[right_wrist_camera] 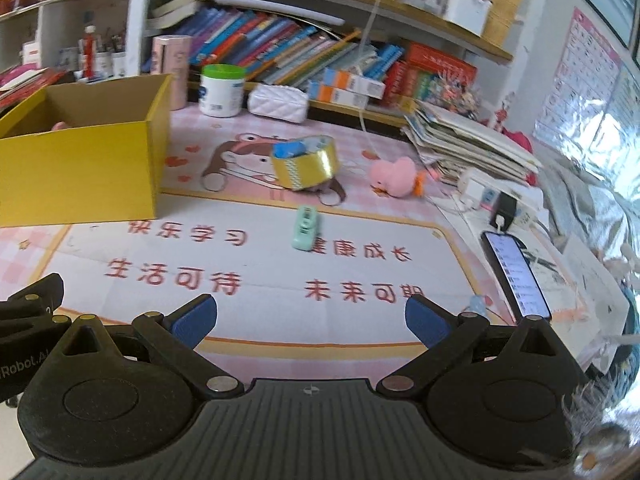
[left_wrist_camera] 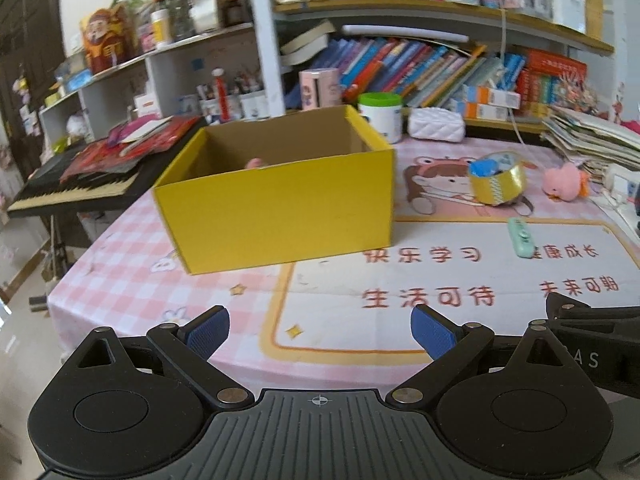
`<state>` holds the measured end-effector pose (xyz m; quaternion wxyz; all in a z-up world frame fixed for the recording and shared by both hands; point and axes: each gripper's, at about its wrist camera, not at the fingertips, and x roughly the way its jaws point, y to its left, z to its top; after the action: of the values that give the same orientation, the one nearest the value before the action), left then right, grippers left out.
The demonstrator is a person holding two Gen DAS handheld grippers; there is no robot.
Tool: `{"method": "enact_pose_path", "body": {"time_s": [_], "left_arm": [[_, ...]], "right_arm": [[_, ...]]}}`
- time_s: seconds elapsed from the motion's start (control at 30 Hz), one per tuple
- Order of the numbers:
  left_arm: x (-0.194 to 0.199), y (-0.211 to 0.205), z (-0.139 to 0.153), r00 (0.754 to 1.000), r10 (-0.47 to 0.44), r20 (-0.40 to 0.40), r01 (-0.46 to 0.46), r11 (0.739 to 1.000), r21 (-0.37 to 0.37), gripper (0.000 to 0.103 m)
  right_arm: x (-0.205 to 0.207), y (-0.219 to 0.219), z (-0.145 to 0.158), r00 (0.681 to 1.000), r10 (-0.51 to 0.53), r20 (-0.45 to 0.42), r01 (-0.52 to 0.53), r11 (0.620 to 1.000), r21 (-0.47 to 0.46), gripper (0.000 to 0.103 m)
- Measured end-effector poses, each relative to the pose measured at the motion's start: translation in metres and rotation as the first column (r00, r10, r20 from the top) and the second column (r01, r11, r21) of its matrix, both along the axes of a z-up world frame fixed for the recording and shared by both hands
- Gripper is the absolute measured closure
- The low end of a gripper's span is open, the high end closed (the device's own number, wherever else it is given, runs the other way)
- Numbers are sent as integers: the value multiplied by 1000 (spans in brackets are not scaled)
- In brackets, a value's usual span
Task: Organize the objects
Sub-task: 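Withdraw both open tools from the box back over the desk mat, then grasp the mint-green clip with the left tool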
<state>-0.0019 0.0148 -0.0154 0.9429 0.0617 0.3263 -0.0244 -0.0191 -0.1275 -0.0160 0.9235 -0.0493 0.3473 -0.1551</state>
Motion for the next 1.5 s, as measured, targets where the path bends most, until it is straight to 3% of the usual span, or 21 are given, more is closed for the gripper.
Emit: {"method": "enact_pose_path", "body": {"time_s": [0.3, 0.8, 1.1, 1.3, 1.37, 1.5], "left_arm": [[20, -34, 1, 999, -28, -18, 28, 999, -18, 4], [63, -103, -5, 998, -11, -56, 8, 998, -60, 4], [83, -146, -13, 997, -27, -73, 21, 997, -78, 7], [99, -173, -20, 994, -48, -101, 39, 996, -86, 19], [105, -182, -23, 992, -58, -114, 49, 995, -85, 32], [123, -200, -33, 981, -107, -161, 92, 991, -99, 45]], "right_arm": [[19, -45, 0, 1000, 3, 6, -4, 998, 69, 1], [72, -122, -2, 999, 33, -11, -32, 997, 74, 1], [100, -167, -5, 997, 74, 4, -74, 989, 126, 9], [118, -191, -6, 995, 93, 20, -95, 983, 159, 15], [123, -199, -7, 995, 92, 25, -95, 983, 159, 15], [136, -214, -8, 996, 80, 26, -83, 984, 160, 15]]}}
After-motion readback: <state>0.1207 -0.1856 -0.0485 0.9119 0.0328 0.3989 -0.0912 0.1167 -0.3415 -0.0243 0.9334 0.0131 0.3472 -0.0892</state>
